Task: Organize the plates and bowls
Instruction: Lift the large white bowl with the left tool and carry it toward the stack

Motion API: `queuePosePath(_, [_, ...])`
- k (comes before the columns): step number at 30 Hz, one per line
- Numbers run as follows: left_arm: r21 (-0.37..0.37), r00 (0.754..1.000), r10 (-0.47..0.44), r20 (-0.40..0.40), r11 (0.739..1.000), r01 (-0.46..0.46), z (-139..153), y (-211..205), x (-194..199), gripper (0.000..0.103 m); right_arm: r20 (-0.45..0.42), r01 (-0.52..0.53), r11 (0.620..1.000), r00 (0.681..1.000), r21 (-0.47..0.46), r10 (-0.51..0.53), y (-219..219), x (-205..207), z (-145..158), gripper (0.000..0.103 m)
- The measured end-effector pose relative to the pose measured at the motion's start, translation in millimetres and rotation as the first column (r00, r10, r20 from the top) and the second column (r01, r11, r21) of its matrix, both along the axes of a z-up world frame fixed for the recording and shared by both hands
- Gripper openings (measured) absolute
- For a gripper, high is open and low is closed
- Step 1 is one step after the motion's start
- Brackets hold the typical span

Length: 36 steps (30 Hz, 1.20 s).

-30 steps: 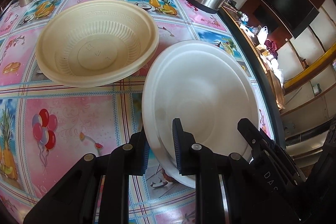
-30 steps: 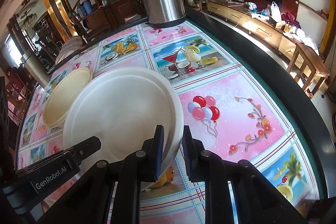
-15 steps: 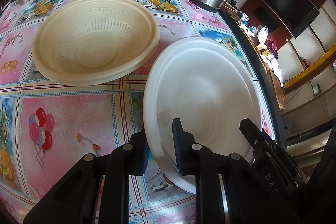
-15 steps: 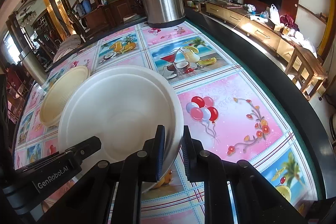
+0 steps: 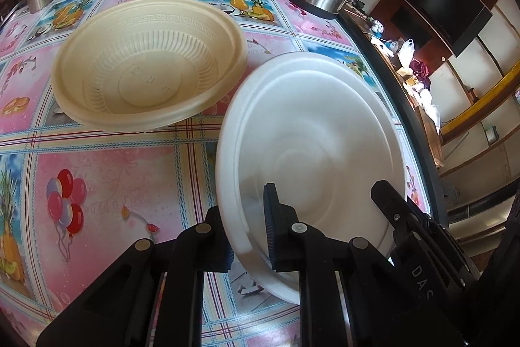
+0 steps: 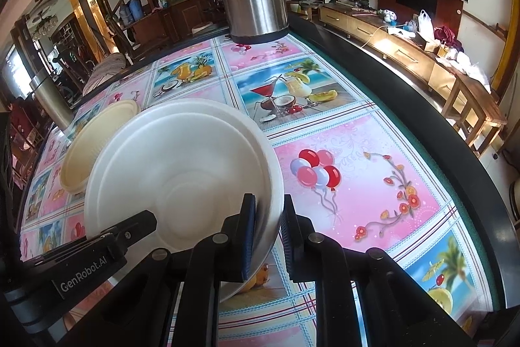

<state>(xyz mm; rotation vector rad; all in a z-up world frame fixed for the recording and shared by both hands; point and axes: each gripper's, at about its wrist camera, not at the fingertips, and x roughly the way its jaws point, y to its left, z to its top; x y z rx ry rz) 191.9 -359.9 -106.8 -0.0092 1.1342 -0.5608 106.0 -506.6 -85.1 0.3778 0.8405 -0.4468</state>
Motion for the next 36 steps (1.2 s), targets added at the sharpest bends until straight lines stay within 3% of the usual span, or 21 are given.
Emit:
queuePosePath(8, [0.039, 0.999, 0.003, 0.041, 0.999, -0.005, 6, 15, -14, 0.013, 0.016, -0.02, 0.997, 1.0, 0.069, 0.018, 2, -9, -2, 0.015])
queuePosePath(13, [0.094, 0.994, -0.004, 0.108, 0.996, -0.006, 5, 34, -32, 0.013, 0.016, -0.049, 0.996, 0.999, 0.077, 0.048, 19, -17, -2, 0.015])
queuePosePath(25, [0.215, 0.945, -0.03, 0.327, 0.976, -0.044, 9, 94, -82, 0.013, 0.01, -0.18, 0.984, 0.984, 0.008, 0.18, 95, -42, -3, 0.016])
queuePosePath(36, [0.238, 0.92, -0.018, 0.391, 0.968, -0.082, 9, 135, -106, 0.013, 0.014, -0.265, 0.963, 0.964, -0.038, 0.266, 148, -58, -7, 0.017])
